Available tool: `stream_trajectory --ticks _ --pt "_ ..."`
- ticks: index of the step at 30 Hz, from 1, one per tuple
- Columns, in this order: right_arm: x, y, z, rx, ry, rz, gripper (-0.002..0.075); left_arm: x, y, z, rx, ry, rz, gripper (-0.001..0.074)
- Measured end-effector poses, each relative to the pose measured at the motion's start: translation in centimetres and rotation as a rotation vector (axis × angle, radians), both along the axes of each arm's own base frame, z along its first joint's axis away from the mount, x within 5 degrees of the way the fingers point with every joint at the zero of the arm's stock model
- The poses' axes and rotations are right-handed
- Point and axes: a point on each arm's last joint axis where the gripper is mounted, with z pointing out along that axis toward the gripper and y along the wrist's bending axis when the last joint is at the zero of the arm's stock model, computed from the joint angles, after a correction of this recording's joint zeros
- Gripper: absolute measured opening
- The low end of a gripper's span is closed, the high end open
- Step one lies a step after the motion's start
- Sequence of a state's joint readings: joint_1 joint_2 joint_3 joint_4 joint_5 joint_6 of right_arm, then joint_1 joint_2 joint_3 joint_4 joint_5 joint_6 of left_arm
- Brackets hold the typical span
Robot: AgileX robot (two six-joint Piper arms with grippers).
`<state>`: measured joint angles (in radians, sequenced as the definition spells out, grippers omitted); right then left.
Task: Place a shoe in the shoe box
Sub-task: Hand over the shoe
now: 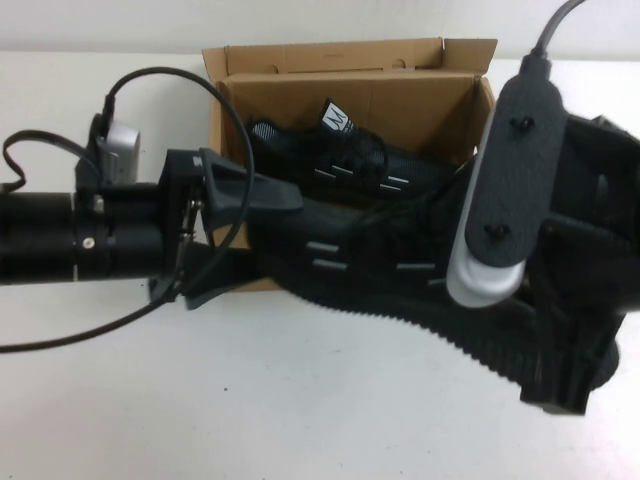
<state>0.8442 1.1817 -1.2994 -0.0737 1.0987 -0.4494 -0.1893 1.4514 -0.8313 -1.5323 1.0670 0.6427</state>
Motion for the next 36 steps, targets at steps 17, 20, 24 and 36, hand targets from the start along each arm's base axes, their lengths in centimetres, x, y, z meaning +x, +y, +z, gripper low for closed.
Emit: stream_trajectory --ticks 17,20,24,36 --pt "-0.2 0.4 0.1 0.026 0.0 0.055 -0.0006 1.3 -0.6 -1.3 -0.125 0.047 -0.015 0.067" --pt "-0.1 0.4 0.2 0.03 -0.016 0.053 -0.0006 1.3 -0.6 -1.3 -0.119 0.046 -0.023 0.0664" --pt "0.0 0.5 0.3 0.044 -0.035 0.052 -0.0006 1.2 -0.6 -1.4 -0.109 0.044 -0.03 0.058" --pt "0.0 0.5 0.4 0.05 -0.036 0.051 -0.0006 1.2 -0.5 -1.5 -0.09 0.025 -0.037 0.0162"
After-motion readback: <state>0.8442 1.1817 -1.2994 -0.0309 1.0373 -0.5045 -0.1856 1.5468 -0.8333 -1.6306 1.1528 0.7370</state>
